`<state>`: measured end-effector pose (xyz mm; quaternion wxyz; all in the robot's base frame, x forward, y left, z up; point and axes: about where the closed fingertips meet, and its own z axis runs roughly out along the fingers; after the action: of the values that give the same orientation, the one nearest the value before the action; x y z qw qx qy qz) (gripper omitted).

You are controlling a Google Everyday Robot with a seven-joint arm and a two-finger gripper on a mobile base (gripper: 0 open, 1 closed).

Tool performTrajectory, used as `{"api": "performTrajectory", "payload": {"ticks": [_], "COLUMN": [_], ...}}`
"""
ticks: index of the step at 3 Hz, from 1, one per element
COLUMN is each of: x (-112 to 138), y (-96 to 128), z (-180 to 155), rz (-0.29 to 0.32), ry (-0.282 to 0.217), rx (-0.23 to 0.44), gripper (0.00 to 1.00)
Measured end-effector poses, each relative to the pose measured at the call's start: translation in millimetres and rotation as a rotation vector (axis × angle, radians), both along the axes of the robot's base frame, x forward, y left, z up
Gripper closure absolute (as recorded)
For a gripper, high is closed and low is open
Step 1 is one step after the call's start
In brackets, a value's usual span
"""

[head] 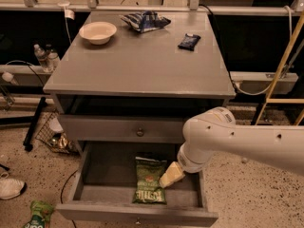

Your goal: Pick green jalapeno chip bag from middle drawer and place on counter

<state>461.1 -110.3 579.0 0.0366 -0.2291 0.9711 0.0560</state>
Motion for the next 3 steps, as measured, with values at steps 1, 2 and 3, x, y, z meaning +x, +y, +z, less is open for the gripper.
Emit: {"api": "performTrajectory", "payload": {"ticks": [1, 2, 3], "x": [1.7, 11.8, 23.5], "y": [0.8, 41.8, 72.7], "z": [-3.1, -41.8, -65.2], "rz": [-0.016, -0.085, -0.152], "ry": [0.007, 0.023, 0.013], "rx": [0.016, 0.092, 0.164], "gripper": [0.00, 0.00, 0.00]}}
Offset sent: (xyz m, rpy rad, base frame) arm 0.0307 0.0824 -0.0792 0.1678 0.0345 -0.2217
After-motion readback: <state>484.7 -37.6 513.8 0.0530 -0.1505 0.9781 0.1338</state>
